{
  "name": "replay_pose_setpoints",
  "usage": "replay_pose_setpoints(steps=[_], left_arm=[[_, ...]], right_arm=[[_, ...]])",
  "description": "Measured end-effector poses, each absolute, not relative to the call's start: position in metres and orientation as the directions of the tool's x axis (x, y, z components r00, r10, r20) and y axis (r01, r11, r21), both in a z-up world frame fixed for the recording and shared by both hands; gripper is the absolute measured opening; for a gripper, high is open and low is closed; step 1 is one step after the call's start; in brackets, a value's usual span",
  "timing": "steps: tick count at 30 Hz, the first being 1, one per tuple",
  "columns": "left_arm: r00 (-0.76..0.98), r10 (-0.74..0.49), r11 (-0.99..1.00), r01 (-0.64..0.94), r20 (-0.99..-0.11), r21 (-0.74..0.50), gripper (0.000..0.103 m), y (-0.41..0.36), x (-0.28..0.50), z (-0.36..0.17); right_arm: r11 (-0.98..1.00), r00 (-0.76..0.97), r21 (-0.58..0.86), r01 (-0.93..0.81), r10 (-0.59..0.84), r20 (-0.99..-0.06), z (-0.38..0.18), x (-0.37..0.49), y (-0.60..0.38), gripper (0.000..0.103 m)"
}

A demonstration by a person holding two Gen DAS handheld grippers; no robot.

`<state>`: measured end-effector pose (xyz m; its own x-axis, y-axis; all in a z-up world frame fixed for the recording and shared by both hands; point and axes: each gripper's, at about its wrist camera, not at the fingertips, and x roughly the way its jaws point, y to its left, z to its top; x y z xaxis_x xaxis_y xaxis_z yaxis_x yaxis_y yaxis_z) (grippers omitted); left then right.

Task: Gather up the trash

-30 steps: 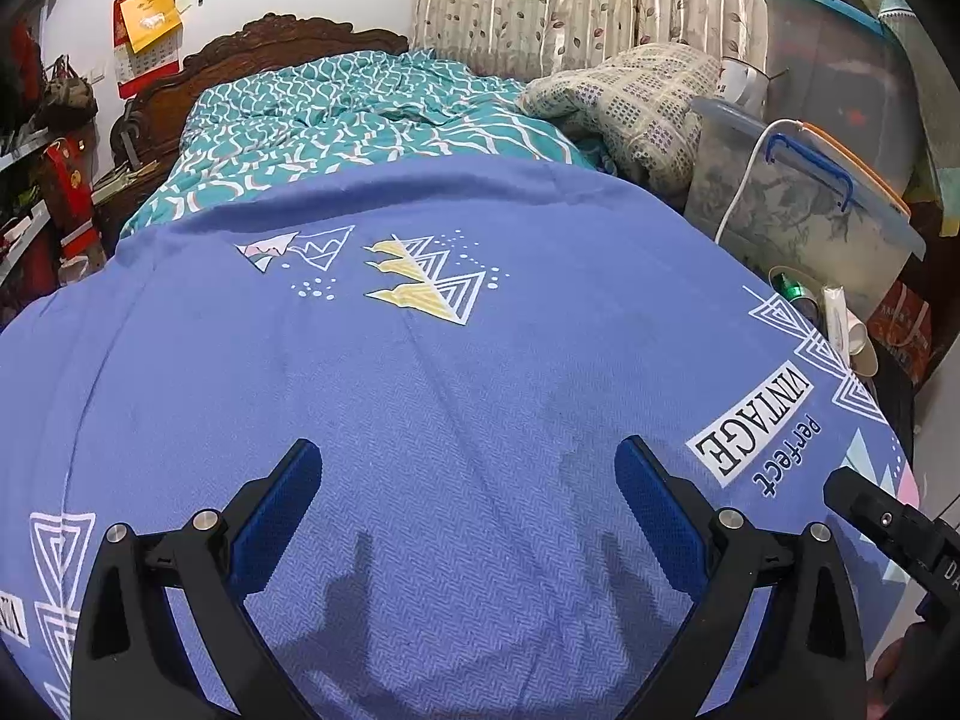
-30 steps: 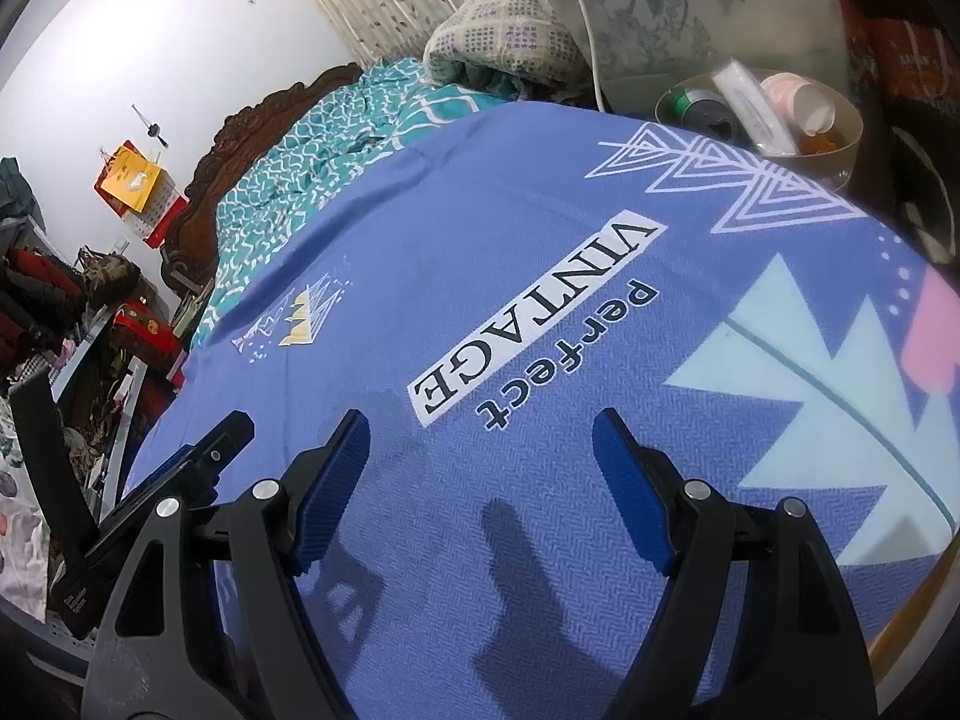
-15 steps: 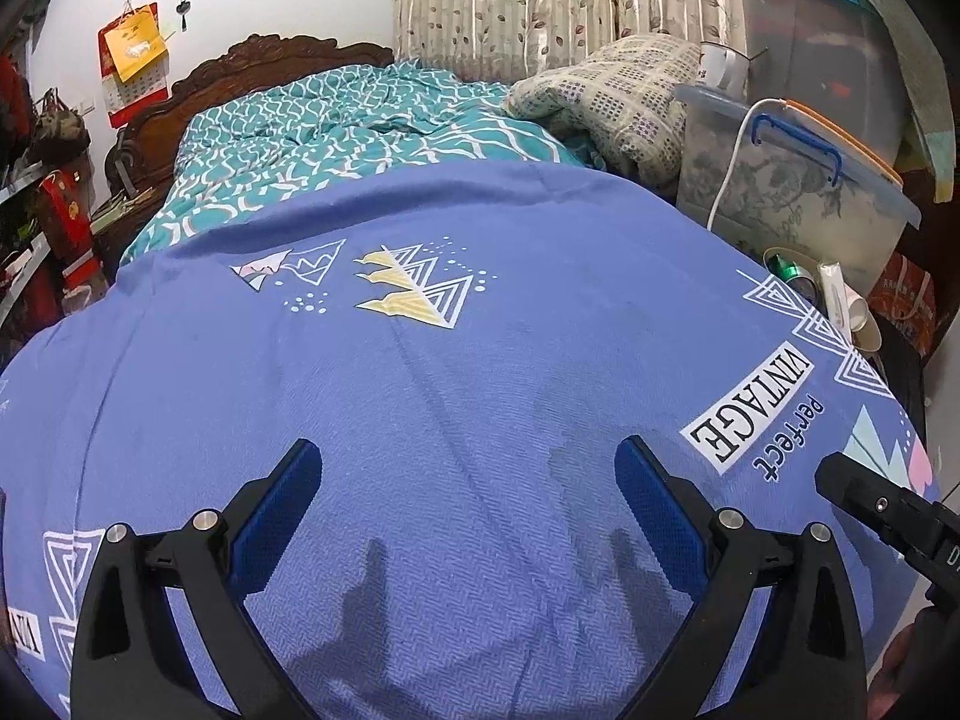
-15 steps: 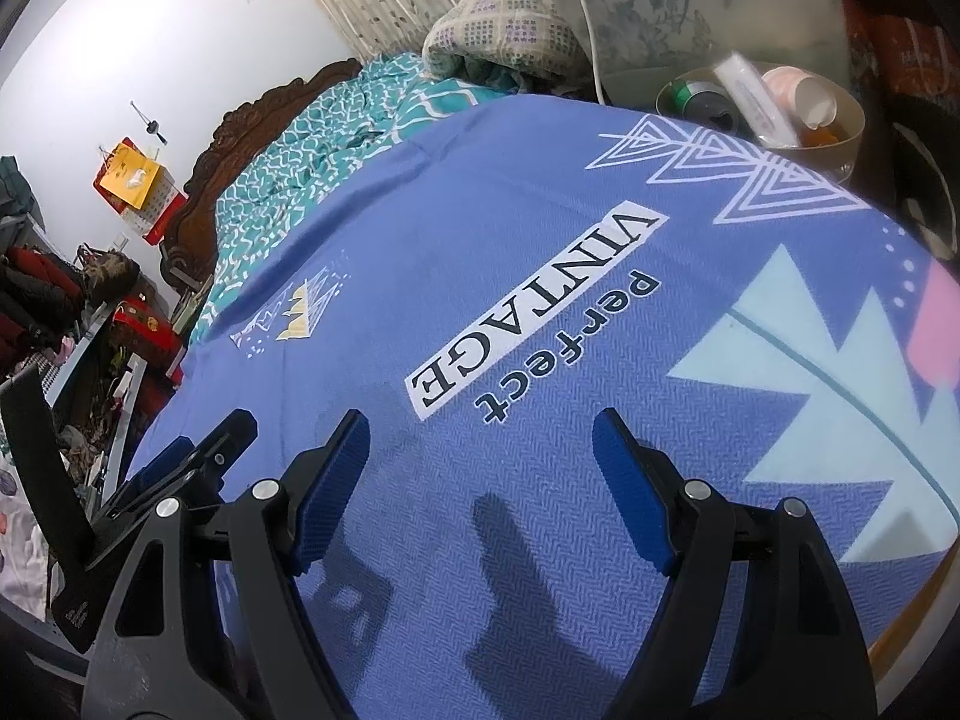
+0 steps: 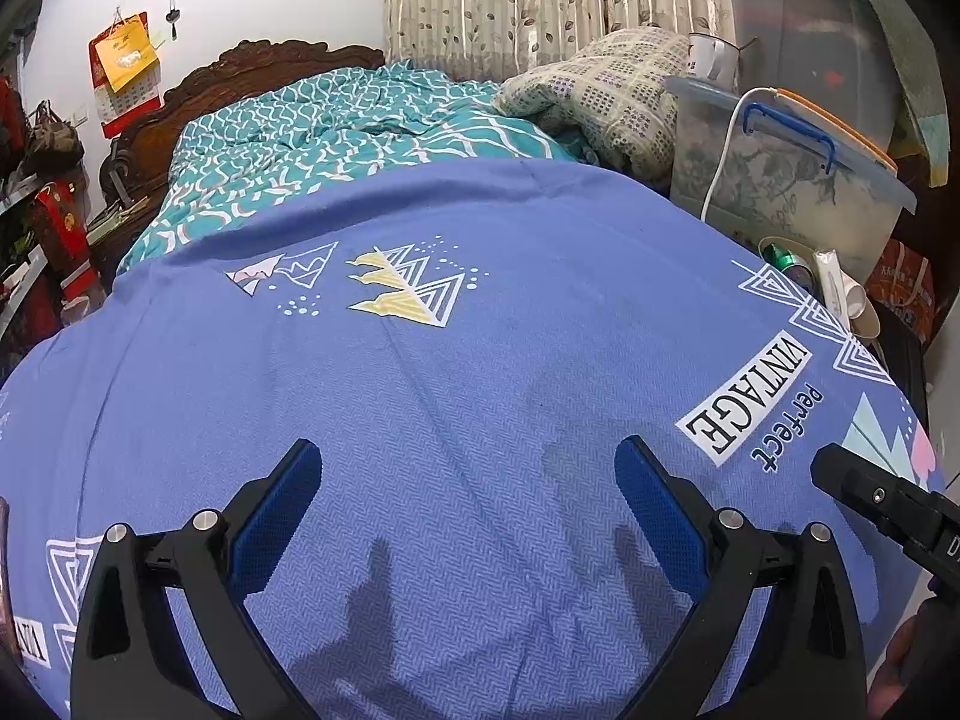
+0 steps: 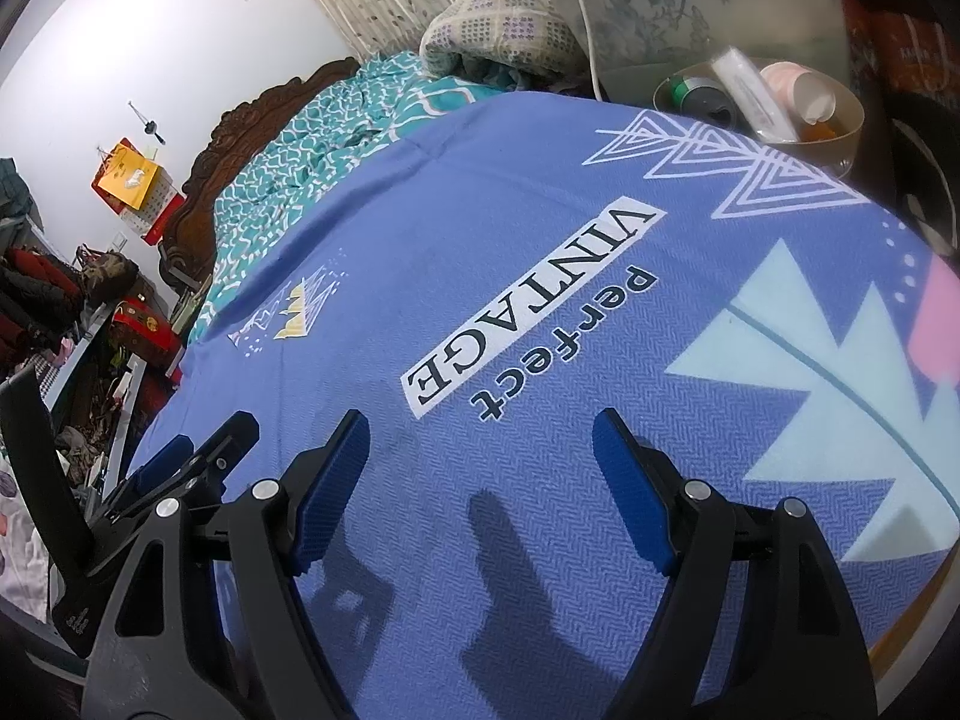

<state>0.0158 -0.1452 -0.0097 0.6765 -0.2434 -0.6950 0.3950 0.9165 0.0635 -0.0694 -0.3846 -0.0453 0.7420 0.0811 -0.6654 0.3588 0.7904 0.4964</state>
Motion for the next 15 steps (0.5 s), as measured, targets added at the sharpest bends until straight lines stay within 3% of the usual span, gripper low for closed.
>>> replay_pose_setpoints(steps=[15], left_arm=[[0.662, -0.272, 0.895, 0.440, -0.699, 0.069, 0.094, -0.1516, 0.0126, -0.0100]], right_arm=[[0.789, 0.743, 0.496, 0.362, 0.077, -0.665, -0.0497, -0.0690, -0.3845, 0.080]])
